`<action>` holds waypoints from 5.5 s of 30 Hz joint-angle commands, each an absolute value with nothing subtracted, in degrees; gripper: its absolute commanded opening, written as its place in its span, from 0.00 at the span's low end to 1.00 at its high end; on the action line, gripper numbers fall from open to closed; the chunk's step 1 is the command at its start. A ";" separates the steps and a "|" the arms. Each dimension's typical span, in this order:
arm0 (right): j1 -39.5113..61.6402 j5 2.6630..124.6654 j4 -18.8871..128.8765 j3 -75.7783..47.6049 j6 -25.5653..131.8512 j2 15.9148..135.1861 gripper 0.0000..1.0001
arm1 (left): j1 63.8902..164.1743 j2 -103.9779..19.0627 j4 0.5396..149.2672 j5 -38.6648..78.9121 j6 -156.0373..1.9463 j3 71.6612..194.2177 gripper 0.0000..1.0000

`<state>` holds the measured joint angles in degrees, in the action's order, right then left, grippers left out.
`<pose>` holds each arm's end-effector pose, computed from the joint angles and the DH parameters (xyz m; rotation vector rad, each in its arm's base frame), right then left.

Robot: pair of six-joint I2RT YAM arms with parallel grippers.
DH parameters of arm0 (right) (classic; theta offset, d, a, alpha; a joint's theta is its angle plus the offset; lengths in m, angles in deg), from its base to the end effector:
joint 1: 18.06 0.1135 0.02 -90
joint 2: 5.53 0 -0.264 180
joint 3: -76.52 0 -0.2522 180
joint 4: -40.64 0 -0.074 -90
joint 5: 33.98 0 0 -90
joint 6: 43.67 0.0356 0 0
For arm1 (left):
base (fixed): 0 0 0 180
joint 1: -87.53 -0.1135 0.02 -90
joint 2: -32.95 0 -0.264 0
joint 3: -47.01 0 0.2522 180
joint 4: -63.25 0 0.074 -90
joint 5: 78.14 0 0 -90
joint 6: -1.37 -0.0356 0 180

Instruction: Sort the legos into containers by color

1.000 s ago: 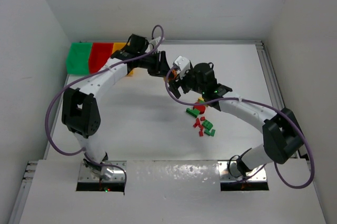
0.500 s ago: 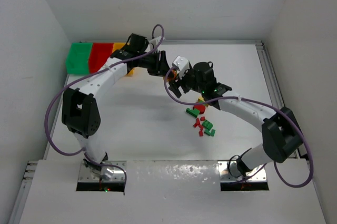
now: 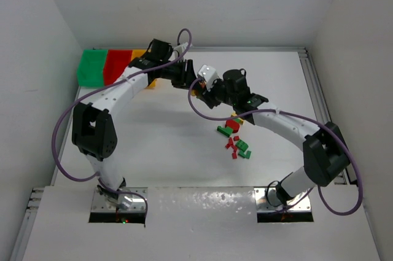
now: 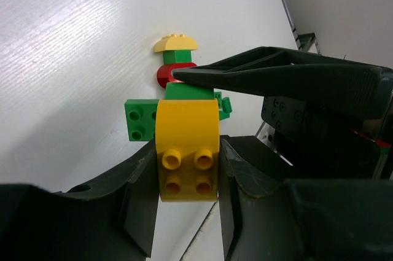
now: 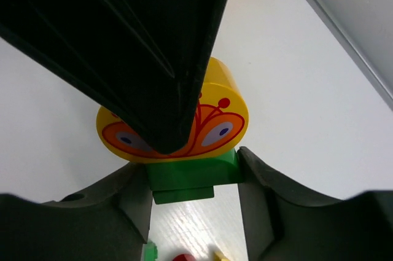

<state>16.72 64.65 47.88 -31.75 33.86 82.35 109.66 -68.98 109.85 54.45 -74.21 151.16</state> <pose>0.2866 0.2056 0.2638 -0.8896 1.7871 0.4010 0.3598 -0.1723 0.3115 0.5431 2.3217 -1.1812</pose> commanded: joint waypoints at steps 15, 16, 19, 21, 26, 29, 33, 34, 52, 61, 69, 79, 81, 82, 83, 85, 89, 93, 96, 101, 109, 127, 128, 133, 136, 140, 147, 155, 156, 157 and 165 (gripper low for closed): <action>16.74 67.37 47.89 -36.44 34.46 80.16 0.00 | 108.98 -70.32 110.85 48.96 -77.99 157.61 0.00; 16.83 66.93 47.72 -37.50 34.64 79.47 0.00 | 108.54 -70.41 110.76 48.78 -78.08 158.41 0.00; 16.74 65.87 46.41 -41.46 35.78 78.23 0.00 | 107.58 -70.85 110.67 48.51 -78.17 160.35 0.00; 16.83 65.78 46.40 -42.78 36.31 78.05 0.00 | 107.40 -70.85 111.02 48.42 -78.52 160.79 0.00; 16.83 65.25 45.17 -44.28 38.15 77.88 0.00 | 107.40 -70.59 110.76 49.57 -78.25 159.56 0.00; 16.83 64.38 44.82 -43.67 38.42 77.79 0.00 | 107.40 -70.59 111.02 49.22 -78.87 159.38 0.00; 16.83 63.50 44.38 -42.35 39.64 76.74 0.00 | 105.91 -71.46 111.46 45.98 -81.06 160.26 0.00; 16.74 63.32 44.03 -42.26 40.34 76.39 0.00 | 105.29 -72.34 111.81 42.40 -82.02 161.05 0.00; 16.83 62.79 39.81 -41.82 45.71 75.06 0.00 | 93.33 -89.13 97.85 2.90 -97.15 169.84 0.00; 16.83 63.23 40.42 -42.00 45.89 74.19 0.00 | 93.33 -95.11 96.61 -0.63 -98.29 171.78 0.39; 16.74 63.75 40.86 -41.56 45.89 74.10 0.00 | 93.33 -91.78 98.27 3.77 -96.01 172.83 0.74; 16.74 67.18 36.48 -43.58 49.84 70.67 0.00 | 100.44 -74.82 119.35 50.65 -110.38 165.76 0.60; 16.74 68.24 38.04 -42.18 50.20 70.84 0.00 | 103.26 -69.74 121.92 54.91 -123.40 159.33 0.60; 16.74 68.24 39.53 -40.34 49.76 71.02 0.00 | 103.18 -68.23 120.61 57.54 -125.43 153.55 0.59; 16.66 67.28 42.85 -39.54 49.58 71.37 0.00 | 103.00 -67.78 120.08 58.00 -125.63 152.71 0.58; 14.82 66.75 44.20 -38.75 51.23 71.98 0.00 | 102.91 -67.69 120.60 57.74 -126.59 152.62 0.52; 10.25 67.98 46.05 -37.78 60.11 72.69 0.00 | 103.96 -66.63 122.80 57.92 -135.19 152.26 0.58; 10.24 62.64 45.52 -34.98 67.40 73.83 0.00 | 105.64 -63.48 121.14 53.19 -147.92 148.25 0.64; 10.33 59.29 47.37 -31.55 70.22 75.33 0.00 | 105.73 -55.58 107.99 46.96 -158.22 136.08 0.65; 12.17 56.20 43.24 -31.71 77.87 75.77 0.00 | 107.83 -43.71 71.69 41.14 -156.75 114.95 0.69; 14.63 59.10 41.13 -29.87 84.47 78.41 0.00 | 116.18 -39.65 47.95 30.68 -151.21 102.97 0.68; 17.71 60.86 37.52 -29.17 88.78 79.20 0.00 | 116.54 -38.86 51.50 39.19 -139.87 103.92 0.49; 17.71 60.68 37.61 -29.08 88.43 78.85 0.00 | 116.54 -39.38 52.04 39.89 -140.13 104.01 0.48; 17.88 61.12 37.79 -29.43 88.69 78.14 0.00 | 116.54 -41.49 54.33 39.46 -139.34 106.46 0.47; 18.15 61.38 37.61 -30.30 88.87 77.62 0.00 | 116.54 -42.19 57.31 41.91 -140.21 108.57 0.37; 18.24 61.38 37.08 -30.31 88.34 76.91 0.00 | 116.54 -43.69 60.92 41.40 -142.15 109.72 0.37; 18.24 62.09 37.17 -30.48 88.16 76.30 0.00 | 116.54 -45.89 63.12 39.81 -144.35 111.92 0.13; 18.15 64.37 37.95 -31.63 86.77 76.21 0.23 | 116.45 -44.13 64.60 41.48 -144.43 112.63 0.00; 18.06 64.98 38.92 -31.10 85.54 76.21 0.42 | 116.54 -44.04 65.48 41.48 -144.96 112.63 0.00; 17.97 65.25 39.71 -30.31 84.74 76.21 0.50 | 116.45 -44.04 66.45 41.66 -145.57 112.54 0.00; 15.51 65.51 47.80 -27.15 81.66 73.93 0.81 | 115.92 -42.37 71.82 41.83 -151.81 109.55 0.00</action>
<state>16.72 64.06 46.39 -31.40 83.58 77.08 116.35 -44.70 70.18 40.51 -148.04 110.44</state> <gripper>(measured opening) 0.795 0.165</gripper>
